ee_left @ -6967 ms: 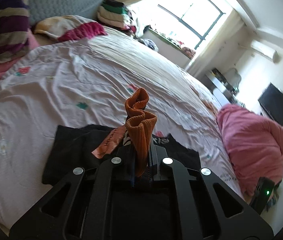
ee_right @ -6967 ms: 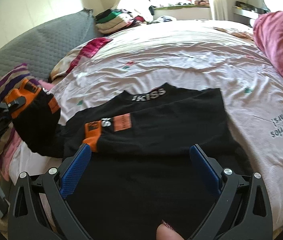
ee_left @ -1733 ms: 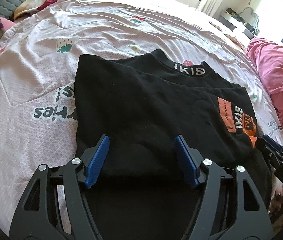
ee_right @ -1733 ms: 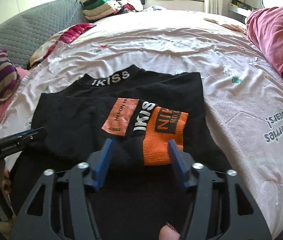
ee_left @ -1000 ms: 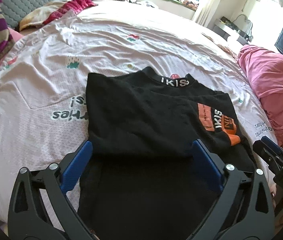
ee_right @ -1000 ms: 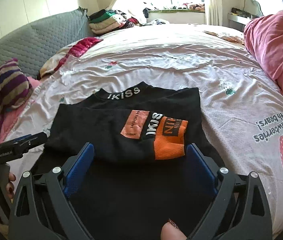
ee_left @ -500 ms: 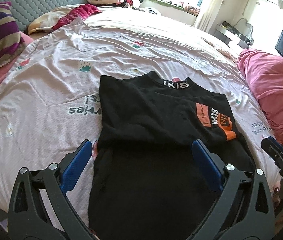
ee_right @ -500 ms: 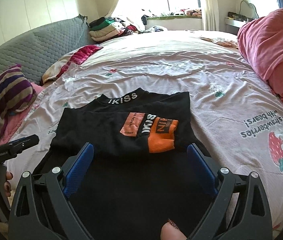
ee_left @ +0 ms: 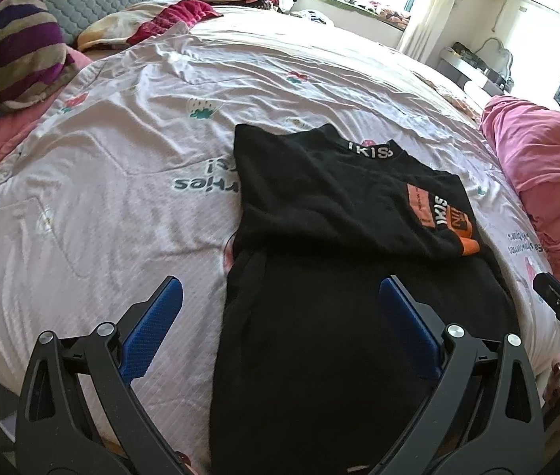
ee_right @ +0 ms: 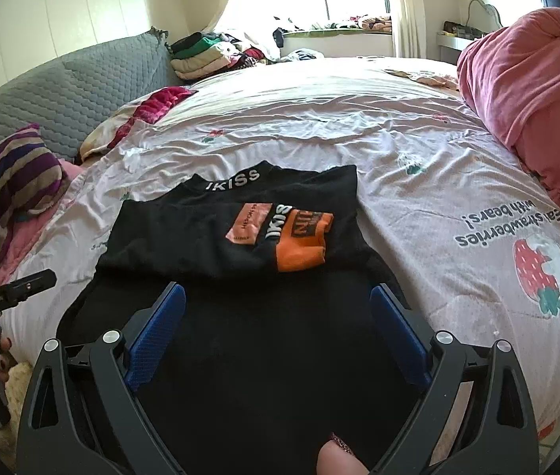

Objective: Fold small clothes
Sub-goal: 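Move both tools to the sweatshirt hem at the bed edge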

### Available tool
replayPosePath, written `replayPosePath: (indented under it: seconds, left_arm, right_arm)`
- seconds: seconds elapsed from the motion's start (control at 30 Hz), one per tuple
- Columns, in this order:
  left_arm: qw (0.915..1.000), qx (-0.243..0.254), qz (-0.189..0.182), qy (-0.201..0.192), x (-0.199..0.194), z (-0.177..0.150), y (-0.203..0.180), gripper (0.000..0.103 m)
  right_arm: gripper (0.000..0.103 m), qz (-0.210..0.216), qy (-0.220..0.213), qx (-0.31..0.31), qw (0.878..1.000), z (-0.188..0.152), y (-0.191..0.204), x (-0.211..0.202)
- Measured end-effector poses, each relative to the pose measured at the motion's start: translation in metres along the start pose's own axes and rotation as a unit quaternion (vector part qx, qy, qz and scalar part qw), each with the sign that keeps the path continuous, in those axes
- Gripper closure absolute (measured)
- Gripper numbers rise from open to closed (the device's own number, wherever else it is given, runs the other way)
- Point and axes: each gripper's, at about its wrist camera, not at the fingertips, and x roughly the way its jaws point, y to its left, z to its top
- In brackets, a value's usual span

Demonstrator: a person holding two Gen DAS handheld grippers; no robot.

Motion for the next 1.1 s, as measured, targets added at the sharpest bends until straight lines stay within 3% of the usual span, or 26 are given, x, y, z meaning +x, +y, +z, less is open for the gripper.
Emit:
replayPosePath:
  seconds: [0.63, 1.0, 1.1]
  left_arm:
    - [0.9994, -0.022, -0.013, 0.023, -0.015, -0.048, 0.032, 0.01]
    - [0.9961, -0.024, -0.045, 0.072, -0.008, -0.088, 0.035, 0.052]
    - [0.9939, -0.038, -0.059, 0.085, -0.006, -0.096, 0.04, 0.058]
  right_arm:
    - [0.009, -0.027, 0.026, -0.004, 0.999, -0.039, -0.018, -0.012]
    - [0.009, -0.064, 0.052, -0.012, 0.996, -0.073, -0.039, -0.022]
    - [0.009, -0.071, 0.063, -0.011, 0.995, -0.081, -0.047, -0.022]
